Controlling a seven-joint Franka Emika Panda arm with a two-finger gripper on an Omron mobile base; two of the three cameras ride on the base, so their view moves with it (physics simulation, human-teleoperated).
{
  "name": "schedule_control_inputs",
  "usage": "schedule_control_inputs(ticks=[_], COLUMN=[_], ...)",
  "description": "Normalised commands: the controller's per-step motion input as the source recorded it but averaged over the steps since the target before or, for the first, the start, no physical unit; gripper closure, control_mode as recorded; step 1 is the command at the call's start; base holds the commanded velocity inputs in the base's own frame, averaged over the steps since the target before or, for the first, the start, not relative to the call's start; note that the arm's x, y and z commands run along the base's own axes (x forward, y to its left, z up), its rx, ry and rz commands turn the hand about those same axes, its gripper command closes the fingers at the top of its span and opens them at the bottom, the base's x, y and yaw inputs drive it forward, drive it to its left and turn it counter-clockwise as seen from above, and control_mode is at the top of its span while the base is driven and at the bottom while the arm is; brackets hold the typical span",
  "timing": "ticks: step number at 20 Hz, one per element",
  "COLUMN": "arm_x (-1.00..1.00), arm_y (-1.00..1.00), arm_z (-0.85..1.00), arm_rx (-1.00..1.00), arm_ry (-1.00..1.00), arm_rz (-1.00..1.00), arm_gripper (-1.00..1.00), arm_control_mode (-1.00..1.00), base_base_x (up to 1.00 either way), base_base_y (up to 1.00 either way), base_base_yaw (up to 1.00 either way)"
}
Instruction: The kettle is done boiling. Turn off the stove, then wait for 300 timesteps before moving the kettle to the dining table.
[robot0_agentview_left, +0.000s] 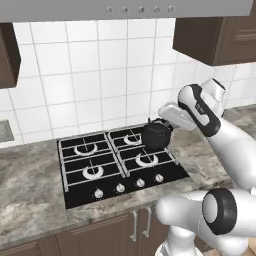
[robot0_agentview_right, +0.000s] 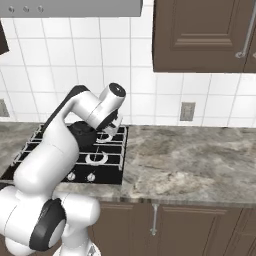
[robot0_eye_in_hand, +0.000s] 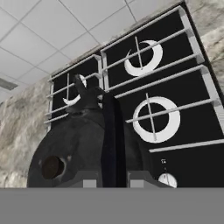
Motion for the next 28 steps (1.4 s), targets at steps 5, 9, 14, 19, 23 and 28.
schedule_control_inputs(ticks=[5,9,14,19,23,28], arm_x=[0.0,0.0,0.0,0.0,0.0,0.0], arm_y=[0.0,0.0,0.0,0.0,0.0,0.0], arm_z=[0.0,0.0,0.0,0.0,0.0,0.0], arm_rx=[0.0,0.0,0.0,0.0,0.0,0.0], arm_ry=[0.0,0.0,0.0,0.0,0.0,0.0], arm_rz=[0.0,0.0,0.0,0.0,0.0,0.0], arm_gripper=[1.0,1.0,1.0,1.0,1.0,1.0], arm_control_mode=[1.0,1.0,1.0,1.0,1.0,1.0], base_base_x=[-0.27,-0.18,-0.18,-0.18,-0.12,-0.17], base_base_y=[0.0,0.0,0.0,-0.02,-0.08,-0.13], base_base_yaw=[-0.36,-0.34,-0.34,-0.34,-0.31,-0.29])
